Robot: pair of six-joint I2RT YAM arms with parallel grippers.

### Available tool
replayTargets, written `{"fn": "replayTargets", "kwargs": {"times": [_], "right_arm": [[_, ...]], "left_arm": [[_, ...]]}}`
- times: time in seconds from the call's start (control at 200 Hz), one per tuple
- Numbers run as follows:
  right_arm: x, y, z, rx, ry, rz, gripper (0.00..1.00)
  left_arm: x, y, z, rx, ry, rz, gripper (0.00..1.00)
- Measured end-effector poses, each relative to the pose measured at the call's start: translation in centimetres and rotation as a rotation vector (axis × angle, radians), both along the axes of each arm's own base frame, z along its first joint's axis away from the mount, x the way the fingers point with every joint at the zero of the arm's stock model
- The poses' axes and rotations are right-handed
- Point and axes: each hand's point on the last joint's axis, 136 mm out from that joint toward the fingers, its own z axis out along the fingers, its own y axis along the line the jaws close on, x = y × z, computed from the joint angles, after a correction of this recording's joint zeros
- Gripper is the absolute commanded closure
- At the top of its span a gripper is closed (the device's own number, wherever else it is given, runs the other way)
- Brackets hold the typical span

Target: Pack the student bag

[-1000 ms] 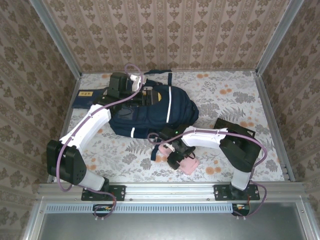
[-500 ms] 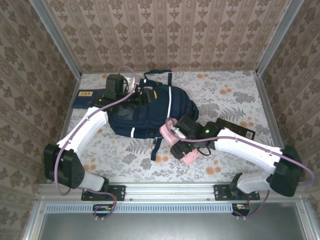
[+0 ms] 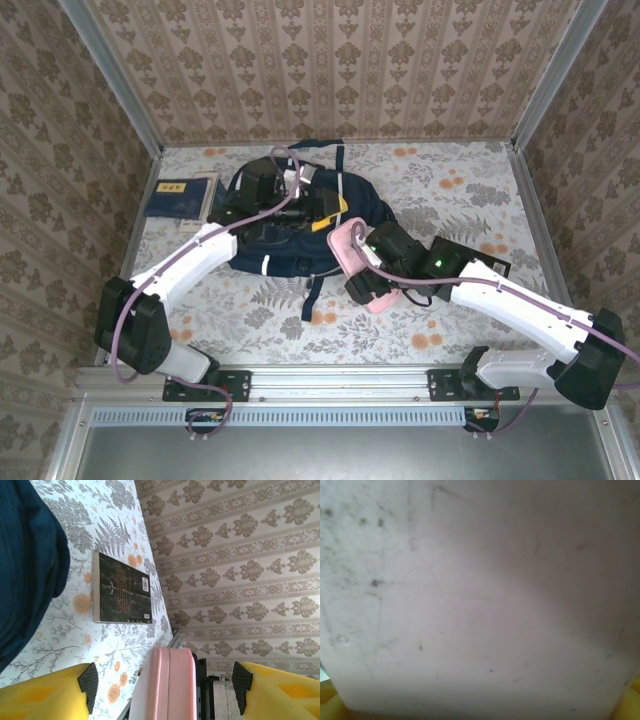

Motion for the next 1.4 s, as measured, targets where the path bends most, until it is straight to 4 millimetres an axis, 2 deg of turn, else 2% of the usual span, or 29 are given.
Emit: {"fn": "replayTargets", "kwargs": {"times": [0.335,0.385,0.495,0.575,0.635,0.725,0.885,1.085,1.185,1.29,1.4], "right_arm": [[1.2,-0.3,0.7,0.036,-0.026,-0.048,0.18],[1.3,-0.2,0.7,0.040,-0.029,-0.050,0.18],[1.4,-0.2,0.8,0.047,-0.030,-0.060,0.16],[1.5,-0.3,0.9,0.054,-0.028,-0.068,0.15],[1.6,-0.3,0.9,0.061,-0.026,-0.073,0.12],[1.7,-0.4,0.9,0.063,-0.023,-0.082,0.01],[2.4,-0.8,1.6,0.091,-0.050,-0.139,0.00],[2.4,-1.9,3.4,0.355,-0.058,-0.221,0.00],[2.7,-2.8,4.9,0.589,-0.030,-0.315,0.00],[4.4,-5.6,6.4,0.795,-0.025,-0.516,0.00],[4.8,-5.9,6.7,0.939,0.015,-0.589,0.00]], "left_arm": [[-2.9,-2.0,-1.0,0.006,0.022,-0.078,0.31],[-3.1,-2.2,-1.0,0.007,0.021,-0.084,0.37],[-3.3,-2.3,-1.1,0.010,0.019,-0.087,0.62],[-3.1,-2.3,-1.2,0.015,-0.005,-0.084,0.70],[-3.0,-2.3,-1.4,0.018,-0.008,-0.080,0.72],[-2.8,-2.4,-1.5,0.016,-0.010,-0.077,0.72],[-2.3,-2.3,-1.6,0.017,0.006,-0.056,0.72],[-1.2,-1.7,-0.5,-0.066,0.063,0.018,0.73],[-0.6,-1.1,-1.6,-0.085,0.119,0.063,0.74],[2.1,0.7,-1.5,-0.110,0.122,0.173,0.74],[4.1,1.7,-0.2,-0.157,0.088,0.246,0.76]]}}
